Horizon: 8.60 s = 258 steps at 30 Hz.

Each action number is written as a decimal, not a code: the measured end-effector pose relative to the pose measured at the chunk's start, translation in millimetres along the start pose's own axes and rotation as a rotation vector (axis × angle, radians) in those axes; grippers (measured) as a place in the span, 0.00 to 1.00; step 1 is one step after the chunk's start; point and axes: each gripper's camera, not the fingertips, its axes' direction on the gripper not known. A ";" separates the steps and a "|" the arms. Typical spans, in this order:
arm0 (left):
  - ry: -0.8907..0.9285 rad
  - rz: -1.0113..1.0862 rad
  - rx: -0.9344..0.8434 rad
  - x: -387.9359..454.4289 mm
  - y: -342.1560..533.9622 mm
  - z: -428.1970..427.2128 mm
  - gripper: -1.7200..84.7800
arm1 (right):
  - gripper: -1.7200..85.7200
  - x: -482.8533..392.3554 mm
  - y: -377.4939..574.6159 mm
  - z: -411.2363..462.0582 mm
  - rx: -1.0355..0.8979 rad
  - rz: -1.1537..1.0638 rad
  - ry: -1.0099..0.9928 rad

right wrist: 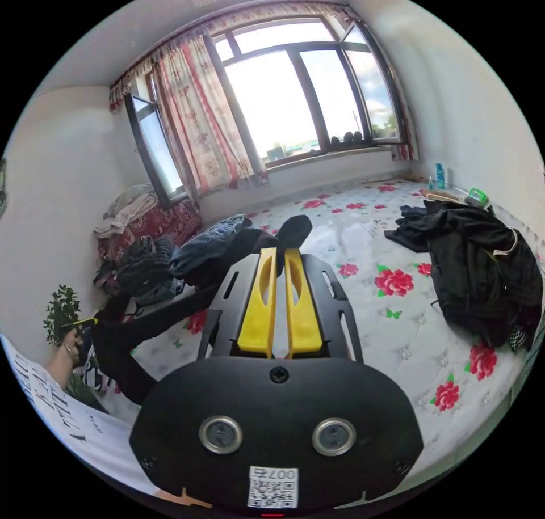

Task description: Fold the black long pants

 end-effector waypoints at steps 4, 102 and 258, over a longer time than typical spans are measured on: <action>-0.099 -0.240 -0.207 -28.1 -2.7 94.8 0.09 | 0.07 6.0 7.0 98.0 -0.294 0.080 0.045; -0.099 0.268 -0.709 35.5 235.9 99.6 0.01 | 0.02 91.0 319.5 31.0 -0.743 0.066 0.526; -0.194 0.012 -0.321 -17.6 110.1 178.2 0.01 | 0.06 180.0 80.1 78.0 -0.426 0.237 0.178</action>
